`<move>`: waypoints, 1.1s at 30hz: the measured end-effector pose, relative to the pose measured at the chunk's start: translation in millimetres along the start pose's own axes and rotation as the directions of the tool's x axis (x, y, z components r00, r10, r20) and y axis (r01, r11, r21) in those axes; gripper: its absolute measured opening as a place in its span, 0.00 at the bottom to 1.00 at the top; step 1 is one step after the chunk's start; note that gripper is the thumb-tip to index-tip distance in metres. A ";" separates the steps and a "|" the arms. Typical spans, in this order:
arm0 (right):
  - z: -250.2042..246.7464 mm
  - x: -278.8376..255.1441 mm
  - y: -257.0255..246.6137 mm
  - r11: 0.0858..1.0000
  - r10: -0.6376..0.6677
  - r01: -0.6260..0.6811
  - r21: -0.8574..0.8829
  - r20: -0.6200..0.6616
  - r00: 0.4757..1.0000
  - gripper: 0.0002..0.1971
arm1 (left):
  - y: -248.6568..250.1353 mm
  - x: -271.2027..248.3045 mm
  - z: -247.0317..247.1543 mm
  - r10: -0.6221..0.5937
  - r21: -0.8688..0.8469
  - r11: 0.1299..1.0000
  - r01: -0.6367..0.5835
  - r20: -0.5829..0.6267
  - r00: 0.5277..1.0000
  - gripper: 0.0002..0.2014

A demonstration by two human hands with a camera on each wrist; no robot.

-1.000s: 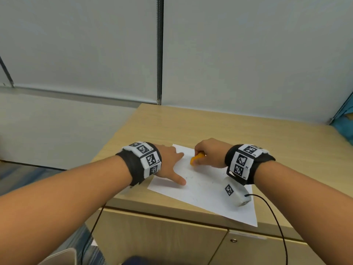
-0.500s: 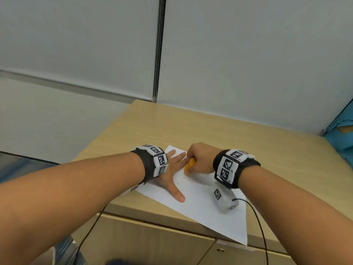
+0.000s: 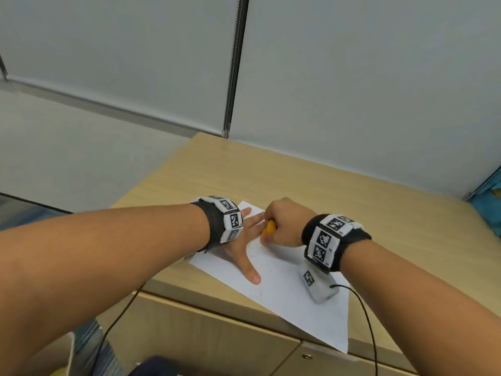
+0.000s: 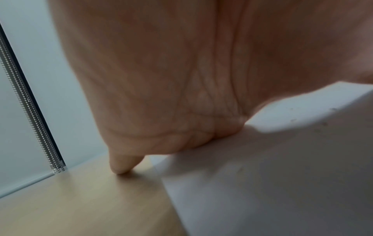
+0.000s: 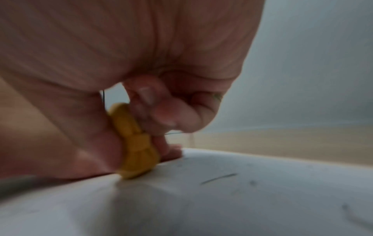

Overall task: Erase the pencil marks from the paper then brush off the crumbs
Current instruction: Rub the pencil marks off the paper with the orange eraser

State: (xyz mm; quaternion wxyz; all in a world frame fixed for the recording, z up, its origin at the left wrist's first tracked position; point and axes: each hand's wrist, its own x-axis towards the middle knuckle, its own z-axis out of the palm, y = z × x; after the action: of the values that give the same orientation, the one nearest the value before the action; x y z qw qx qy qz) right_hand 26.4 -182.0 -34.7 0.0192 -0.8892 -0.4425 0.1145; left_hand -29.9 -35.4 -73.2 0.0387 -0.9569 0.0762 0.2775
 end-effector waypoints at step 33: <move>3.3 -64.6 24.6 0.932 0.351 -0.350 -0.091 0.000 0.936 0.11 | 4.3 -7.4 -1.9 -0.093 -0.005 0.996 0.093 -0.005 0.996 0.72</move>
State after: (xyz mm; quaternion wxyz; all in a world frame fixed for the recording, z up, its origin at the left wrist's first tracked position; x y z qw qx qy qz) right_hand 7.3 -248.2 -29.2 -0.0451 -0.9529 -0.2818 0.1031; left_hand -35.8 -38.9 -67.8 0.0489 -0.9603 0.0310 0.2729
